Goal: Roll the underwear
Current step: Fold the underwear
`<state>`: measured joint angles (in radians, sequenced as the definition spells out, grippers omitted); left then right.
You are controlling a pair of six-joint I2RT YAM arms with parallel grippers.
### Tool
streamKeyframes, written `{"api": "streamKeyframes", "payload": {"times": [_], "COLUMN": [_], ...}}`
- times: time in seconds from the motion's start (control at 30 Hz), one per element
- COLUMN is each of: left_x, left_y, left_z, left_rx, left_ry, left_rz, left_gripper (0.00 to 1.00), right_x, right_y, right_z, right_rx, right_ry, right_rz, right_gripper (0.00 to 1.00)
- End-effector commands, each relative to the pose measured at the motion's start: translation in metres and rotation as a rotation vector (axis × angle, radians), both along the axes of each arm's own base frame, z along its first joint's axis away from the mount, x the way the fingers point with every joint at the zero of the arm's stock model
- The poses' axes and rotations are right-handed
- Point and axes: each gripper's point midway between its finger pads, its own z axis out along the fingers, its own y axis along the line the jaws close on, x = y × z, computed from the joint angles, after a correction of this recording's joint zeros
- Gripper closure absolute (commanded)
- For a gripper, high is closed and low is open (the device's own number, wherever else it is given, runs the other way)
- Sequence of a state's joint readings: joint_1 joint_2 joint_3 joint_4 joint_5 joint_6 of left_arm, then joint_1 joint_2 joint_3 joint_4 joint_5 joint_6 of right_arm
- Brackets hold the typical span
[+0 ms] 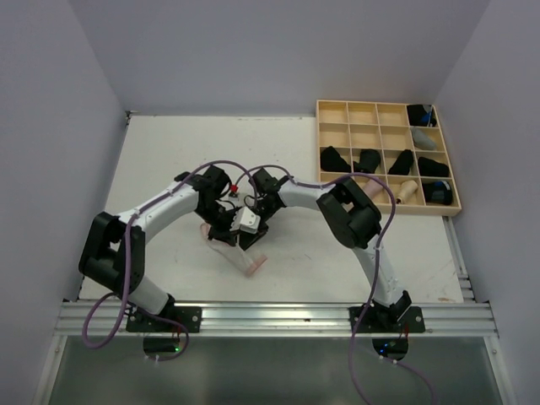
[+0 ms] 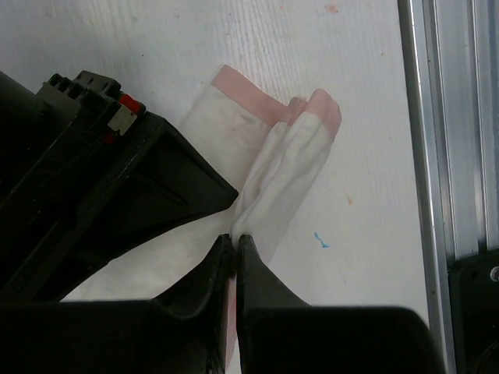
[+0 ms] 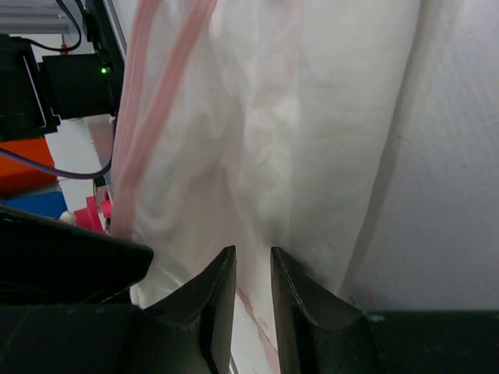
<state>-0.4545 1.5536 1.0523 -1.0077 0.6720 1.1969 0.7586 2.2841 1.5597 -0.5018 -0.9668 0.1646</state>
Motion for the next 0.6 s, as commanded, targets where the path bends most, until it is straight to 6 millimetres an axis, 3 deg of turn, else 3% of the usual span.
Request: {"api": "streamKeyframes", "payload": {"times": [0.0,0.27,0.37,0.57], "left_x": [0.017,0.011,0.011,0.013], "left_y": [-0.015,-0.015,-0.015,-0.014], "left_z": [0.004,-0.001,-0.002,-0.004], "left_rx": [-0.033,-0.021,-0.019,-0.01], "left_ry": [-0.043,-0.031,-0.026,-0.027], "left_rz": [-0.004,-0.043,-0.04,-0.033], "left_gripper": [1.0,1.0,1.0,1.0], "right_x": [0.015,0.051,0.049,0.041], "right_y": [0.008,0.009,0.01,0.005], "right_z": [0.027,0.076,0.076,0.047], "right_rx": [0.056,0.14,0.139,0.073], "right_ry": [-0.056,-0.125,-0.093,-0.01], "right_rz": [-0.006,-0.073,-0.073,-0.048], "right_gripper": [0.71,0.71,0.71,0.75]}}
